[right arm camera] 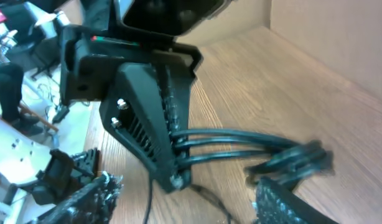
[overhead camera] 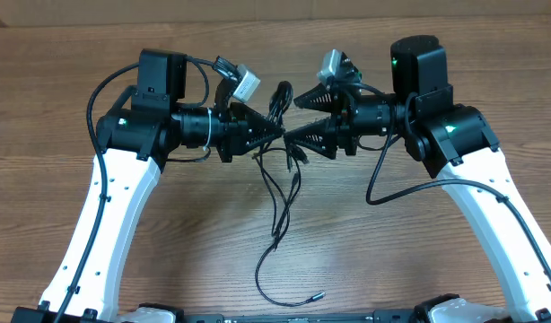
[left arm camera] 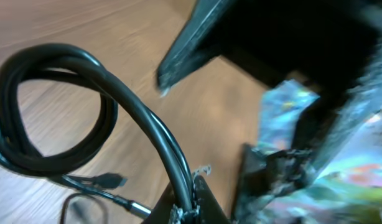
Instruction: Untangle cables
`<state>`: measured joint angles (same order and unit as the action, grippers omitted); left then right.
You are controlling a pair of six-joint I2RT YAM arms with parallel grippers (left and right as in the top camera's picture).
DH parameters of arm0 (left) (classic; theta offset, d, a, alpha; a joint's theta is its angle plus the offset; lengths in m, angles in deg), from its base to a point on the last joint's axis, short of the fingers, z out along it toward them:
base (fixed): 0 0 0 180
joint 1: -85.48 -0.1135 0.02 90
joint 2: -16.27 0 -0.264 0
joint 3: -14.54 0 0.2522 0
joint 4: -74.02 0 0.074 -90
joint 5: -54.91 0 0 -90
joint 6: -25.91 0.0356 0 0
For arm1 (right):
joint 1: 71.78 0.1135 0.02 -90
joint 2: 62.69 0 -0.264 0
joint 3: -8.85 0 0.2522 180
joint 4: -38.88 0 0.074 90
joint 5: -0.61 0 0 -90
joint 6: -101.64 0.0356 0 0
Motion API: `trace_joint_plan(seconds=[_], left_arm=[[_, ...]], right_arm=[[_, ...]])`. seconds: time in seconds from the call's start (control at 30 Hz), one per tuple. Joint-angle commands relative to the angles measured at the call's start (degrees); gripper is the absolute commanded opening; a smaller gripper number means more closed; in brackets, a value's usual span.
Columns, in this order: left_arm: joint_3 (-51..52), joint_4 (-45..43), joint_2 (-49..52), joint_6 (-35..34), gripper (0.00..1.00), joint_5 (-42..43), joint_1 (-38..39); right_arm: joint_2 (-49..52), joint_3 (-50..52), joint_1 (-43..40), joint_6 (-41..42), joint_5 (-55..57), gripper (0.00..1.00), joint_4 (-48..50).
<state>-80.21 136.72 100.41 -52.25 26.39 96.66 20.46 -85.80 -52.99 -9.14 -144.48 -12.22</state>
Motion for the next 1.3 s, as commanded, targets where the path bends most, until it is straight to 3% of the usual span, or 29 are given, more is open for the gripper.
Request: trace_joint_plan(seconds=[0.0, 0.27, 0.3, 0.4, 0.43, 0.53, 0.63, 0.73, 0.87, 1.0, 1.07, 1.13, 1.27], left_arm=[[-0.9, 0.8, 0.1, 8.4, 0.04, -9.0, 0.3], [-0.9, 0.8, -0.1, 24.7, 0.04, -12.1, 3.1], [-0.9, 0.8, -0.3, 29.8, 0.04, -12.8, 5.3], [-0.9, 0.2, -0.3, 36.3, 0.04, -18.6, 9.6], [-0.9, -0.7, -0.3, 37.0, 0.04, -24.6, 11.8], [-0.9, -3.0, -0.3, 36.8, 0.04, -35.2, 15.8], [-0.9, -6.6, -0.3, 33.7, 0.04, -42.8, 18.7], [-0.9, -9.5, -0.3, 29.7, 0.04, -44.9, 19.0], [-0.9, -10.6, -0.3, 29.4, 0.04, -44.9, 19.0], [-0.9, -10.4, -0.3, 29.5, 0.04, -44.9, 19.2], [-0.9, -10.4, -0.3, 29.5, 0.04, -44.4, 19.2], [-0.9, -10.5, -0.3, 29.5, 0.04, -43.0, 19.2], [-0.9, -11.7, -0.3, 28.2, 0.04, -43.1, 19.2]], right_arm=[[-0.5, -0.5, -0.7, 14.0, 9.2, 0.74, -0.4], [-0.5, -0.5, -4.5, 42.2, 12.4, 0.73, -1.9], [-0.5, -0.5, -5.1, 48.0, 11.4, 0.73, -2.7], [-0.5, -0.5, -5.4, 51.5, 9.4, 0.73, -2.8], [-0.5, -0.5, -5.4, 52.5, 9.4, 0.72, -2.8], [-0.5, -0.5, -5.4, 52.5, 9.4, 0.70, -2.8], [-0.5, -0.5, -5.4, 54.0, 9.4, 0.61, -3.3], [-0.5, -0.5, -5.4, 54.0, 10.4, 0.56, -4.5], [-0.5, -0.5, -5.4, 54.0, 13.1, 0.55, -6.5], [-0.5, -0.5, -5.4, 54.0, 13.2, 0.31, -6.5], [-0.5, -0.5, -5.4, 53.9, 14.2, 0.26, -6.5], [-0.5, -0.5, -5.4, 53.8, 14.8, 0.26, -6.8], [-0.5, -0.5, -5.4, 53.8, 18.6, 0.38, -10.1]])
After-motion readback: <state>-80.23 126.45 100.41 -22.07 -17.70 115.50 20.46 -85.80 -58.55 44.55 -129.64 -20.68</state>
